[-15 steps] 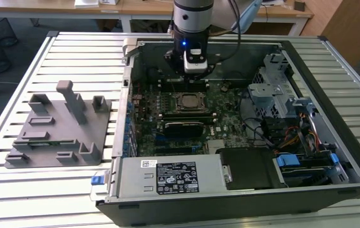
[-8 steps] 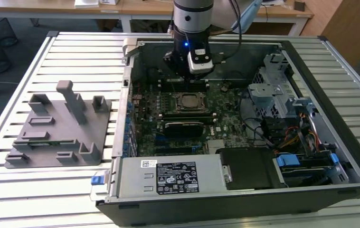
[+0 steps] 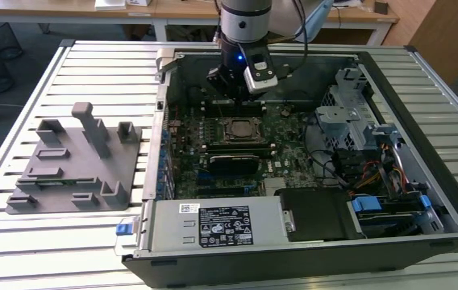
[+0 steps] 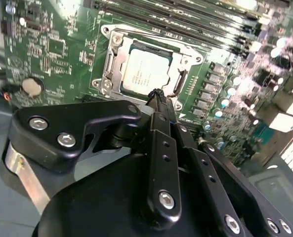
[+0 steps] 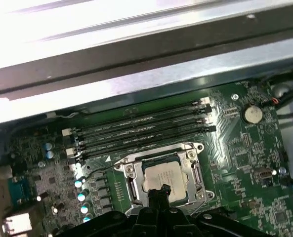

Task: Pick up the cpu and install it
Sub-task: 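Install the first cpu locking lever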

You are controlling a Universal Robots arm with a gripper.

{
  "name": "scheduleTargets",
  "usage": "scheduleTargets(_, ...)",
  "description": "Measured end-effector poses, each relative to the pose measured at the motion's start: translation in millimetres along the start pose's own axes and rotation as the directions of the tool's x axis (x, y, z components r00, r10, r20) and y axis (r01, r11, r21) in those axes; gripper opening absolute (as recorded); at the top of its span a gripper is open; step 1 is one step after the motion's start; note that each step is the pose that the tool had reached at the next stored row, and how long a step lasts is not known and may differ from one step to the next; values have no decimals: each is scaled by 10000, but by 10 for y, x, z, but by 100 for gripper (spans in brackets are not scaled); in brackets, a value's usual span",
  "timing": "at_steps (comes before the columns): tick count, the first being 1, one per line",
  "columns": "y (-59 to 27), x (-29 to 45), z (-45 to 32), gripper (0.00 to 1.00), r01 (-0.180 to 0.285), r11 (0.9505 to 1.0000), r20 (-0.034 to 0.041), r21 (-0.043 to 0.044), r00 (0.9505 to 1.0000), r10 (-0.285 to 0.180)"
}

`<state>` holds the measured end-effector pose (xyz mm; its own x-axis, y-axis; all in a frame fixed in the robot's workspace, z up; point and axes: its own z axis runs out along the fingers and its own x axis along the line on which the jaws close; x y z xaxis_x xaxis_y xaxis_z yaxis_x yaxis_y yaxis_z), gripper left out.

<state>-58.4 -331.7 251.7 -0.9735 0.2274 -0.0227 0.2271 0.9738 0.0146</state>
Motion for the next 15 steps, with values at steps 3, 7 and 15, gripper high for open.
scheduleTargets(3,0,0,5,11,557,9984,-8,-13,9984,-557)
scheduleTargets(7,-10,40,9,11,981,9952,-13,-22,9952,-982)
scheduleTargets(15,-75,321,2,11,1076,9942,-14,-26,9942,-1076)
